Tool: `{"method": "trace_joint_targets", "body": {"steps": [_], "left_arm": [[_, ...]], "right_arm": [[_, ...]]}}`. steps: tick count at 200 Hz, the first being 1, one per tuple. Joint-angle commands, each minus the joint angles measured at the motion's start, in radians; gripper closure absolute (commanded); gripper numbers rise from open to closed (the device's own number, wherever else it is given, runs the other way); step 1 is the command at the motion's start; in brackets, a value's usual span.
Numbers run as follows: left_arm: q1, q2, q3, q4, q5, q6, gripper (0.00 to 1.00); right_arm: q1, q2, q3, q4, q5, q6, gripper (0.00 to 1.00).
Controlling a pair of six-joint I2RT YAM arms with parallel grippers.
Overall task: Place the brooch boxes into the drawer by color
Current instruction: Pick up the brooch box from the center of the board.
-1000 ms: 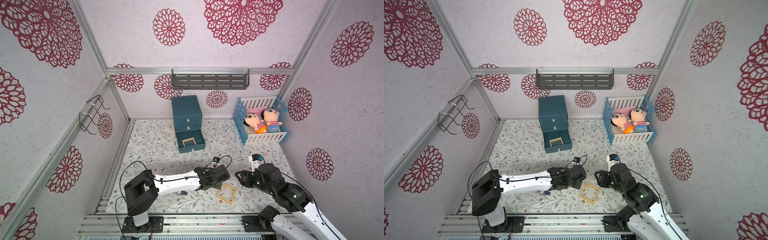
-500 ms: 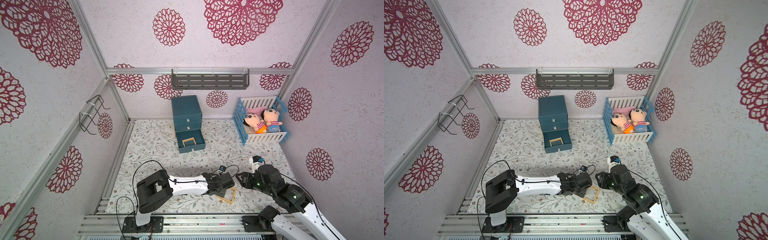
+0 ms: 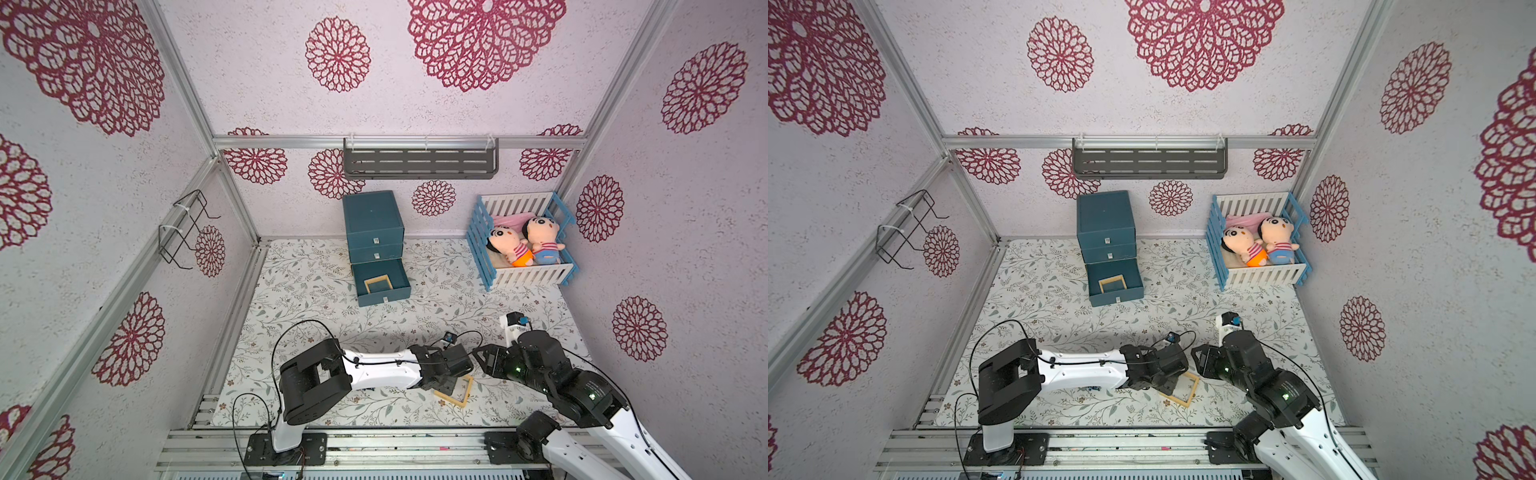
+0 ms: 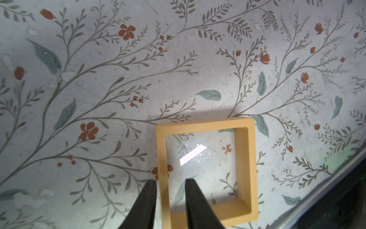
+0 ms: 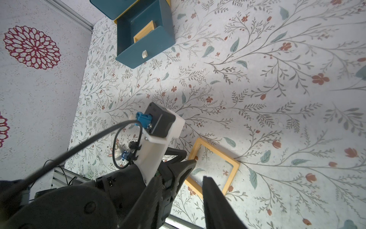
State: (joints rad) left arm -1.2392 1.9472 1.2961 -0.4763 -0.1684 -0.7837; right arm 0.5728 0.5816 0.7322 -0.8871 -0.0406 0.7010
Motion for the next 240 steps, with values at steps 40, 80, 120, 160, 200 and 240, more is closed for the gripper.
{"method": "trace_joint_targets", "body": {"steps": [40, 80, 120, 160, 200, 240], "left_arm": [[-0.014, 0.067, 0.026, -0.038, -0.015, 0.003, 0.70], [-0.018, 0.052, 0.022, -0.033, -0.027, 0.008, 0.74], [-0.023, 0.027, 0.022, -0.038, -0.051, 0.008, 0.83], [-0.022, 0.027, 0.017, -0.046, -0.065, -0.001, 0.98], [-0.019, -0.025, 0.027, -0.084, -0.093, -0.020, 1.00], [0.024, -0.065, 0.021, -0.137, -0.107, -0.089, 1.00]], "right_arm": [[0.006, -0.011, 0.013, 0.007, 0.013, 0.009, 0.60], [0.006, -0.011, 0.014, 0.008, 0.011, 0.009, 0.60], [0.006, -0.006, 0.018, 0.007, 0.013, 0.006, 0.60], [0.006, 0.005, 0.020, 0.014, 0.012, 0.001, 0.60], [0.006, 0.008, 0.020, 0.023, 0.005, -0.004, 0.60], [0.006, -0.003, 0.015, 0.074, -0.021, -0.009, 0.60]]}}
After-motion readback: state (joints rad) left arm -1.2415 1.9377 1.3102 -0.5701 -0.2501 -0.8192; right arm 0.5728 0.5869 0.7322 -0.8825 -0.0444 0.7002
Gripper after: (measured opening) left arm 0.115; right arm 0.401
